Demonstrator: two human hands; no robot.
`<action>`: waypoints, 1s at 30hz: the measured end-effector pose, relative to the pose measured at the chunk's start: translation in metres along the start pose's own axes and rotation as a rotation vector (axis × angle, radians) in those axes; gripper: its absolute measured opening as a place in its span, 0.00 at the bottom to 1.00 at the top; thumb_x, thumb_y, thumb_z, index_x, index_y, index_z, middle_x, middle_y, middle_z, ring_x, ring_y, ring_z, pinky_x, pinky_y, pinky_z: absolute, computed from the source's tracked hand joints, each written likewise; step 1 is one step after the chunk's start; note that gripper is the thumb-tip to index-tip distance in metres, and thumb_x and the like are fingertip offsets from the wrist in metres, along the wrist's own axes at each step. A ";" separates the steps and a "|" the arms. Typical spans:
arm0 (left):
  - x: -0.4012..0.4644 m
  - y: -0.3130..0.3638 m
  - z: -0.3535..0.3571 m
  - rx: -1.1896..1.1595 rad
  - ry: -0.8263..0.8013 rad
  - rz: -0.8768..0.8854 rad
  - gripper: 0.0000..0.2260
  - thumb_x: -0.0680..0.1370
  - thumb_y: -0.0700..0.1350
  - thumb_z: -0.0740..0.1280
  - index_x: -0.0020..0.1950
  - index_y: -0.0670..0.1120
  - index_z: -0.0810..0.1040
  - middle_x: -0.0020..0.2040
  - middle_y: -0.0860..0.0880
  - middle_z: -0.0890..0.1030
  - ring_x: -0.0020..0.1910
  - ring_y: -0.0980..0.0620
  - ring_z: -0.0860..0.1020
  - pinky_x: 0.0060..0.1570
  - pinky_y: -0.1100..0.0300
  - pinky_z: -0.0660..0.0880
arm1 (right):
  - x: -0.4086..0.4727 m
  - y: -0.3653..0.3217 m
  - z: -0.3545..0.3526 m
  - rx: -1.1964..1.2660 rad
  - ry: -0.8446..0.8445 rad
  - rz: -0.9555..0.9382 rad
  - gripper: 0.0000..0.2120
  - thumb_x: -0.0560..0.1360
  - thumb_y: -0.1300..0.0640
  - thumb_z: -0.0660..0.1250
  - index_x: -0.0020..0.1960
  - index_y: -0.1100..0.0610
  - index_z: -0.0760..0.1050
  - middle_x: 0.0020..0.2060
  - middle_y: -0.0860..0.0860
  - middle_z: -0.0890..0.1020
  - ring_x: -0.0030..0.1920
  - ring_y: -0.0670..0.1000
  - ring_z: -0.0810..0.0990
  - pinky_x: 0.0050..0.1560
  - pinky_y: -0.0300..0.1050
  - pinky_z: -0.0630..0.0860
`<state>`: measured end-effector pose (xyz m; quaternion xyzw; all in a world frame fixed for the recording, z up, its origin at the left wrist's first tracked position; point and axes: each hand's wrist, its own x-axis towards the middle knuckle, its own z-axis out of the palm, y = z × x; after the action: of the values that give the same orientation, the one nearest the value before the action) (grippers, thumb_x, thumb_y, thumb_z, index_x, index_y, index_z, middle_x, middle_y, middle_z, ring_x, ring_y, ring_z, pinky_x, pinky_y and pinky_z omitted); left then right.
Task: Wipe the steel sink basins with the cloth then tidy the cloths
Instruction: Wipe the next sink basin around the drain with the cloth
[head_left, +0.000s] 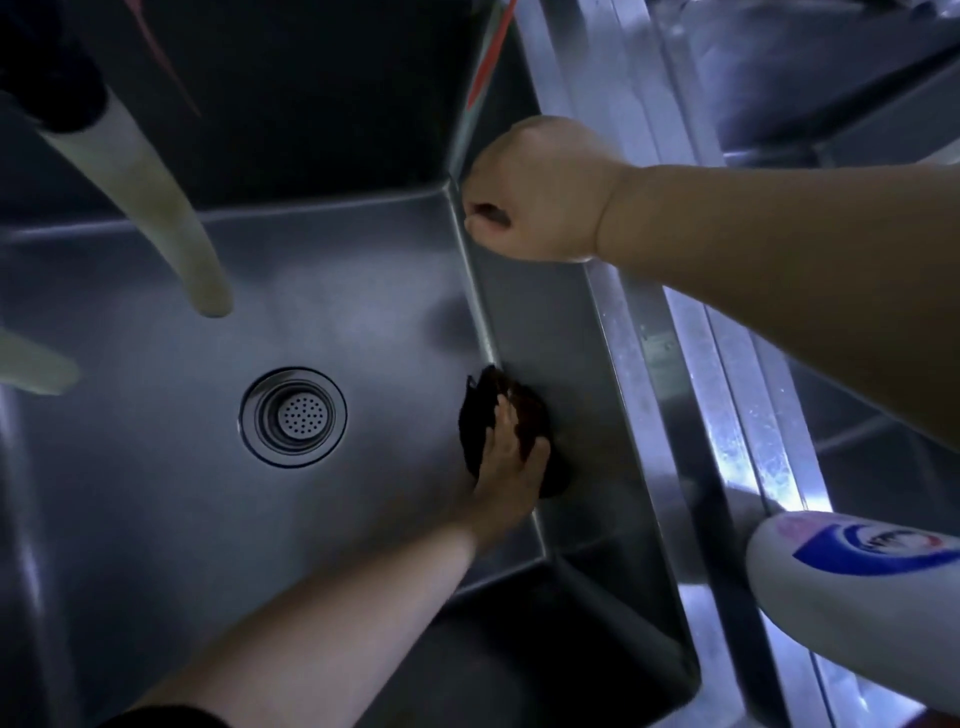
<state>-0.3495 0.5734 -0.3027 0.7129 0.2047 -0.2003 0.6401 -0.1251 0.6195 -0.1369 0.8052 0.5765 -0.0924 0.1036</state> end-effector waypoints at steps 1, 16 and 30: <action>-0.012 -0.014 -0.001 0.188 -0.091 0.075 0.30 0.82 0.50 0.54 0.77 0.44 0.40 0.78 0.48 0.41 0.73 0.56 0.36 0.70 0.64 0.35 | 0.000 0.000 0.000 -0.002 -0.001 -0.002 0.15 0.77 0.50 0.55 0.34 0.55 0.66 0.31 0.50 0.69 0.35 0.53 0.69 0.37 0.45 0.67; -0.080 -0.070 -0.079 0.962 -0.882 0.238 0.33 0.78 0.64 0.38 0.78 0.48 0.49 0.75 0.58 0.42 0.70 0.62 0.35 0.68 0.64 0.30 | -0.001 -0.004 -0.005 -0.071 -0.036 0.001 0.17 0.77 0.50 0.53 0.33 0.56 0.67 0.27 0.50 0.66 0.34 0.56 0.71 0.35 0.45 0.62; -0.077 -0.118 -0.131 1.431 -0.577 0.534 0.43 0.65 0.61 0.57 0.78 0.54 0.48 0.78 0.47 0.41 0.77 0.45 0.40 0.72 0.48 0.39 | 0.001 -0.002 -0.011 -0.037 -0.058 0.034 0.16 0.75 0.49 0.51 0.34 0.56 0.68 0.30 0.51 0.69 0.34 0.55 0.69 0.44 0.51 0.75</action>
<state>-0.4754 0.7120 -0.3452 0.8943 -0.3226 -0.2988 0.0834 -0.1268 0.6240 -0.1263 0.8098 0.5612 -0.1031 0.1368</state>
